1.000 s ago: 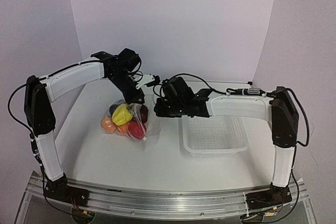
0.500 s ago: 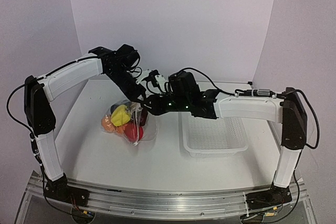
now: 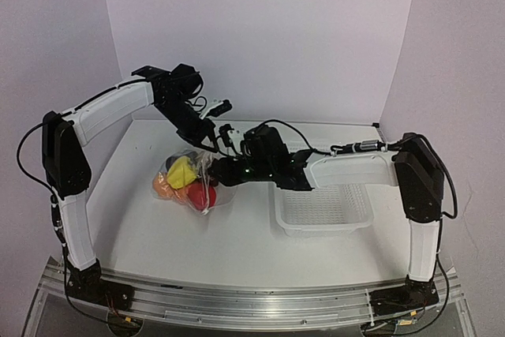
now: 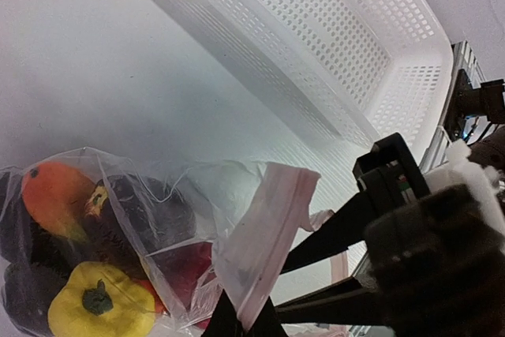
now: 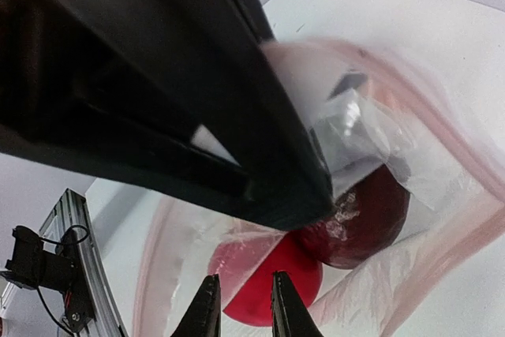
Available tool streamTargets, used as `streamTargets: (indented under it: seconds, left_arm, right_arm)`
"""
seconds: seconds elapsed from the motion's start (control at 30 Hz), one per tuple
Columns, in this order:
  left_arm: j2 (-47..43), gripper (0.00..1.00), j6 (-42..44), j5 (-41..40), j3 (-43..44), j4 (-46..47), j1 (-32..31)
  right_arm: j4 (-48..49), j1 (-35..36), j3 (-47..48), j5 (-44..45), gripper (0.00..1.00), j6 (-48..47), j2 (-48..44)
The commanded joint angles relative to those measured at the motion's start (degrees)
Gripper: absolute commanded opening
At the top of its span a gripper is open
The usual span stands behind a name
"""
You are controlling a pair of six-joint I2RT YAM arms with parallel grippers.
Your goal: Open the zip-top bag and remove the fake food
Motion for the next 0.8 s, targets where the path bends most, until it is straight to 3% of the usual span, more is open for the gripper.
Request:
streamTargets:
  seconds: [0.0,0.2,0.4,0.53,0.77]
  left_arm:
    - [0.43,0.0,-0.09,4.0,3.26,-1.13,1.47]
    - [0.62,0.0,1.49,4.32,3.57,-1.91,1.5]
    - [-0.22,0.0,1.76,13.27,0.72,0.22,1.24]
    - [-0.96,0.0,0.31,17.15,-0.22,3.67,1.2]
    - [-1.61,0.0,-0.87,18.88,-1.05,5.88,1.23]
  right_arm:
    - [2.34,0.21,-2.8,2.47,0.19,0.62,0.27]
    - [2.34,0.24,-6.44,5.98,0.19,-2.82,-2.99]
    - [3.42,0.52,-1.21,3.34,0.28,-4.18,0.82]
    - [10.47,1.84,0.45,3.14,0.29,-5.18,1.52]
    - [13.44,2.18,1.88,11.38,0.28,-1.95,4.53]
